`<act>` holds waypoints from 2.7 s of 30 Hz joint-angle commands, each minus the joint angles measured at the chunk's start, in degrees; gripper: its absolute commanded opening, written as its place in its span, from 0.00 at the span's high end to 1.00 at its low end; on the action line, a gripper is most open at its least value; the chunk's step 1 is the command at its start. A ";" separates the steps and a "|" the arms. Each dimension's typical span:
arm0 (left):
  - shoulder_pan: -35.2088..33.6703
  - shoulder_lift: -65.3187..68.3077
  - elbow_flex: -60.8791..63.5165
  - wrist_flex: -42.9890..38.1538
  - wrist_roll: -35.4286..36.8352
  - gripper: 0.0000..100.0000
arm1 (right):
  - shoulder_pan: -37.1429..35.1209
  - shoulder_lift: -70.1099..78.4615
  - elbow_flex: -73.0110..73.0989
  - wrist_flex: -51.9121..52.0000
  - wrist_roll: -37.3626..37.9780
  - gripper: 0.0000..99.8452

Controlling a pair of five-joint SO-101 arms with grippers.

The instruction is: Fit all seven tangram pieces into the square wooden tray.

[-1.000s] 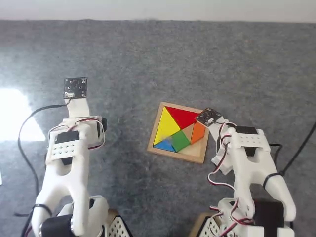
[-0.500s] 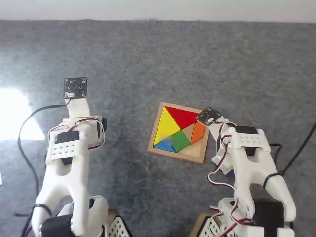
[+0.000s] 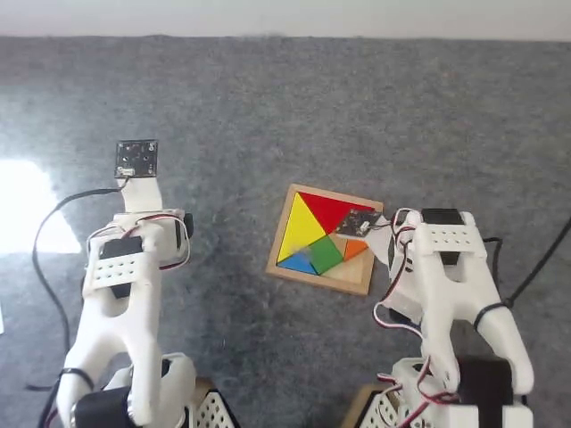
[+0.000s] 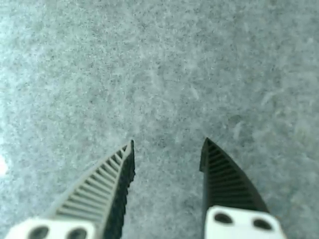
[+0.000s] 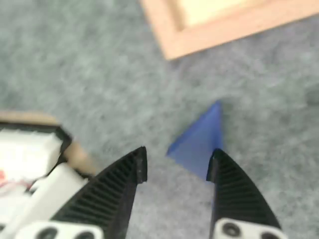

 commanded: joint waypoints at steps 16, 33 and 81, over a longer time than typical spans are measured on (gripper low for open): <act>0.00 -0.18 -0.66 -1.14 -2.73 0.79 | 10.15 -22.73 12.84 -1.27 22.86 0.72; 0.00 -0.09 -0.66 -1.14 -2.64 0.79 | 7.52 -7.78 16.62 -12.79 27.87 0.72; -0.18 -0.53 -0.66 -0.88 -2.64 0.79 | 9.19 -3.56 11.08 -21.58 14.59 0.88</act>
